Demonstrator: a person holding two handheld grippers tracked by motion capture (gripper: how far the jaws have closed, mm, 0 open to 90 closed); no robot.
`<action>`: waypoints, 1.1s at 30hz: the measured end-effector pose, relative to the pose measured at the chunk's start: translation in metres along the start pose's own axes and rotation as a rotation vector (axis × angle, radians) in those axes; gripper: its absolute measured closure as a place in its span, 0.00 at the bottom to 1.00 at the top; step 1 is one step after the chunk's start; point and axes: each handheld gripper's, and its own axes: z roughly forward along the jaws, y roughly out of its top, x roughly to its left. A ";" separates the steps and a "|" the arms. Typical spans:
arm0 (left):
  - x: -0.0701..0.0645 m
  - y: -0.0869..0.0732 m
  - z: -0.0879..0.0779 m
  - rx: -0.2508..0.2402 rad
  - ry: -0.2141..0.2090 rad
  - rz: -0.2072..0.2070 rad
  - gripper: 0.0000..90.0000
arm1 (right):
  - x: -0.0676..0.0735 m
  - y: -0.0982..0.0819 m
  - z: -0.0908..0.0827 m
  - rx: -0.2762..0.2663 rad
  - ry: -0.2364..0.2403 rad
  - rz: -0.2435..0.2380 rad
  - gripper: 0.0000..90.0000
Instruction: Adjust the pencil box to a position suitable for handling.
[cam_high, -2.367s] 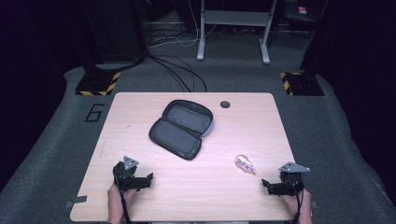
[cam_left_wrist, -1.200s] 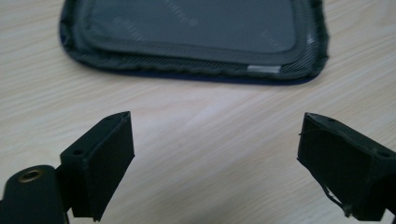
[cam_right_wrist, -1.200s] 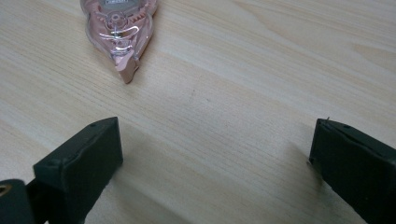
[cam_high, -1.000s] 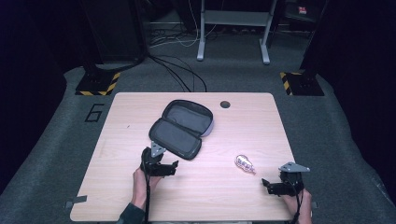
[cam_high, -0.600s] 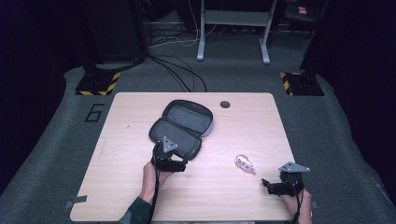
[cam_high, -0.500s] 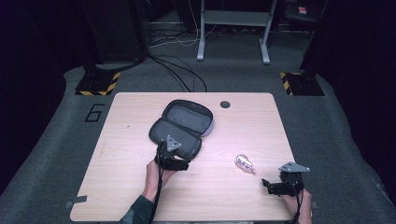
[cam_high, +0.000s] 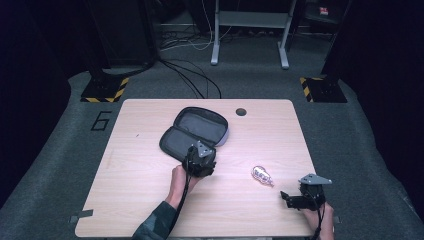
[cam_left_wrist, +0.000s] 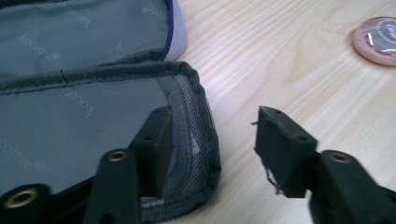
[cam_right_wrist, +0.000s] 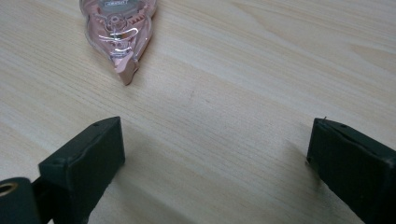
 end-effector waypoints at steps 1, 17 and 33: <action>0.000 0.001 0.002 -0.001 0.002 0.005 0.60 | 0.000 0.000 0.000 -0.001 0.001 -0.001 0.04; -0.006 0.007 0.029 0.044 0.051 0.046 0.88 | 0.000 0.000 0.000 0.001 0.000 -0.002 0.05; -0.004 0.000 0.024 0.051 0.070 0.061 0.98 | 0.000 0.000 0.000 0.000 0.001 -0.003 0.06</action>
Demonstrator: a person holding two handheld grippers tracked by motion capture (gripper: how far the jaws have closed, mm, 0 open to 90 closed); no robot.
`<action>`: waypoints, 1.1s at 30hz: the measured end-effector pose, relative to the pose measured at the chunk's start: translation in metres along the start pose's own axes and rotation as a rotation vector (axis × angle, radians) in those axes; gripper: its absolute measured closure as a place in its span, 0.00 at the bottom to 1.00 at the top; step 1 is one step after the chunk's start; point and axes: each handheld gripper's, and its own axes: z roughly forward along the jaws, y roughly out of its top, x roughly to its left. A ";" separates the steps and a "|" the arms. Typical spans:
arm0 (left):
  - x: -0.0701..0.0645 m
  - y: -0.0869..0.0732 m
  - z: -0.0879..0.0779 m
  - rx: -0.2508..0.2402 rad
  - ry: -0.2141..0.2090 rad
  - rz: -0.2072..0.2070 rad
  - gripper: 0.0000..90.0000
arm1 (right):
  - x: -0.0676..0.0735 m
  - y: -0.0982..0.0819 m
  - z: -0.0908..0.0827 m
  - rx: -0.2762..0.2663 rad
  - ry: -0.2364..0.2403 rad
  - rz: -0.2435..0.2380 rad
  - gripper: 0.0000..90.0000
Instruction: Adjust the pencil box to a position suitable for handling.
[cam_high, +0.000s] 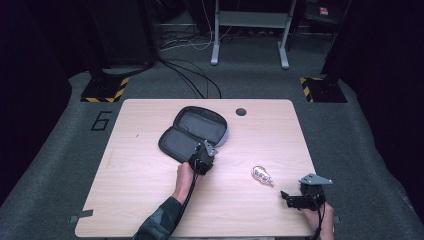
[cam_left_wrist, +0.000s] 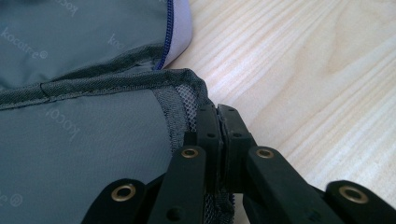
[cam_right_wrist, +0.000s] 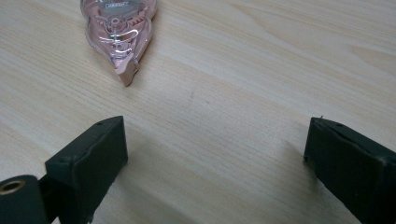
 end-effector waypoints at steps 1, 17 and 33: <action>0.001 -0.002 -0.002 -0.003 -0.003 0.002 0.99 | 0.000 0.000 0.000 -0.004 0.000 0.001 0.06; 0.012 -0.024 -0.024 -0.014 -0.024 0.002 0.99 | 0.000 0.000 0.000 0.000 -0.001 -0.003 0.06; 0.034 -0.053 -0.052 -0.002 0.005 -0.018 0.99 | 0.000 0.000 0.000 0.002 0.000 -0.003 0.06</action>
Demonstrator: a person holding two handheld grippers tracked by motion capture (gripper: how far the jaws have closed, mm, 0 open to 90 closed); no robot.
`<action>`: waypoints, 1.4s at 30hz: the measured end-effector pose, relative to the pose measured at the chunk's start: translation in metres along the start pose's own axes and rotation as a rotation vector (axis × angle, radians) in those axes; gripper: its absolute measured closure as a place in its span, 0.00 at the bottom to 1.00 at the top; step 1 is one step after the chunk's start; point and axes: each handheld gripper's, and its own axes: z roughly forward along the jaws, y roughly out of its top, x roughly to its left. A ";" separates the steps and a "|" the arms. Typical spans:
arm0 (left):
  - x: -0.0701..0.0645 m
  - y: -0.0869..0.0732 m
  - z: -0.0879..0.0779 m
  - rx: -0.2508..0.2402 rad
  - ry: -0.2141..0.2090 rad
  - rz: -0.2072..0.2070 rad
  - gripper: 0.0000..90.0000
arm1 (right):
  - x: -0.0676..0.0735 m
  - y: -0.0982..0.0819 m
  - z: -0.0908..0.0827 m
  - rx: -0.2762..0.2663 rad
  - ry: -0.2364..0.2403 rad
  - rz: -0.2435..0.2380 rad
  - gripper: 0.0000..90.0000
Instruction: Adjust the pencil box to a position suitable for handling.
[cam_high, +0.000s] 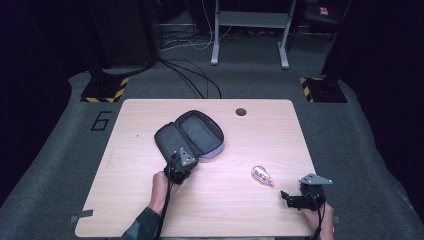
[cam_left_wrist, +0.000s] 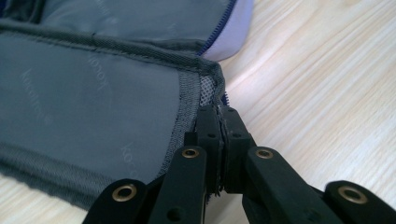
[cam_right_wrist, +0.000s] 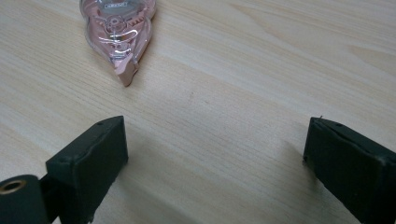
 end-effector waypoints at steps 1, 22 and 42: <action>0.002 -0.002 -0.002 0.006 -0.002 -0.007 0.99 | 0.000 0.000 0.000 0.000 0.000 0.000 0.06; -0.002 0.059 0.011 -0.088 -0.080 -0.045 0.39 | 0.000 0.000 0.000 0.000 -0.002 0.002 0.06; -0.014 0.105 0.070 -0.060 -0.073 -0.061 0.64 | 0.000 0.000 0.000 -0.003 -0.005 0.014 0.07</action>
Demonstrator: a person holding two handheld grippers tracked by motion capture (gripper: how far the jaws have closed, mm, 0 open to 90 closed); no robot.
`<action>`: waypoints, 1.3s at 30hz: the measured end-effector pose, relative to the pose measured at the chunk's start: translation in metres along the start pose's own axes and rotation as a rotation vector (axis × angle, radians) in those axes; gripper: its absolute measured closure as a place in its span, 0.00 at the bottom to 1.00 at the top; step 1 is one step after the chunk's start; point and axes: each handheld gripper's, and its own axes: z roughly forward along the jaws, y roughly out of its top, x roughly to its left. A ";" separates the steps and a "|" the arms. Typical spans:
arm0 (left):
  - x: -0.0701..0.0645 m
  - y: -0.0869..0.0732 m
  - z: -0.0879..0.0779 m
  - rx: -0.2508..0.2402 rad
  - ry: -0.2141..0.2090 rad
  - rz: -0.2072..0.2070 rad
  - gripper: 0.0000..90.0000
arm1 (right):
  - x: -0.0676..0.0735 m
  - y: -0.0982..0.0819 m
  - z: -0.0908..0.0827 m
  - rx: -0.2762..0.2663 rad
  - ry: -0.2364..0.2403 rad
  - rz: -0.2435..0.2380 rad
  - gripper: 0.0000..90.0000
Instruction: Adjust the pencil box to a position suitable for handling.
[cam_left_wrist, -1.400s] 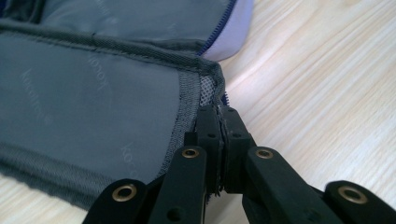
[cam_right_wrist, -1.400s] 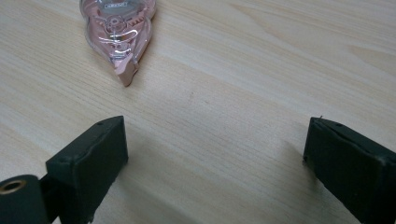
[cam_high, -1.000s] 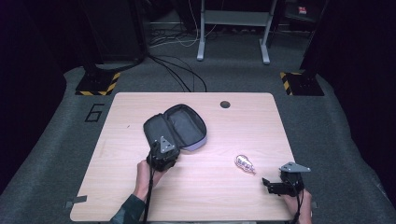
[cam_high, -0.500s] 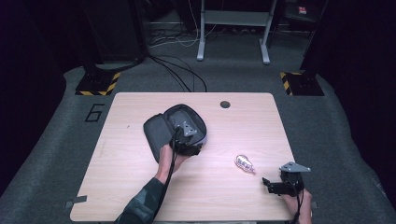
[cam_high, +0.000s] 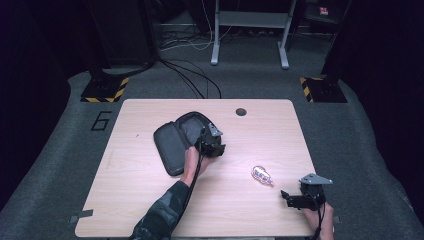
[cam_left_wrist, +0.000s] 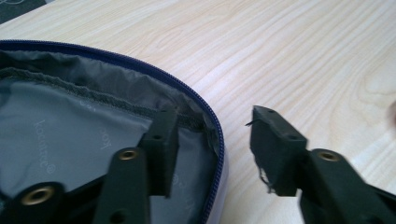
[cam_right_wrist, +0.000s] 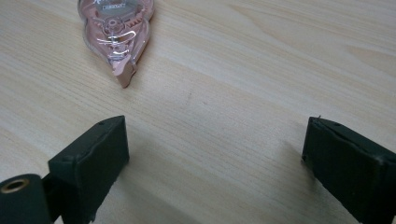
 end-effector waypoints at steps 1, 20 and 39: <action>0.000 -0.001 0.002 -0.007 0.005 -0.002 0.64 | 0.000 0.000 0.000 0.000 0.000 0.000 0.07; -0.009 -0.011 0.006 0.026 -0.071 0.067 0.97 | 0.000 0.000 0.000 0.000 0.000 0.000 0.07; -0.029 -0.030 -0.017 0.013 -0.156 0.128 0.96 | -0.001 0.000 0.000 -0.001 0.000 -0.009 0.07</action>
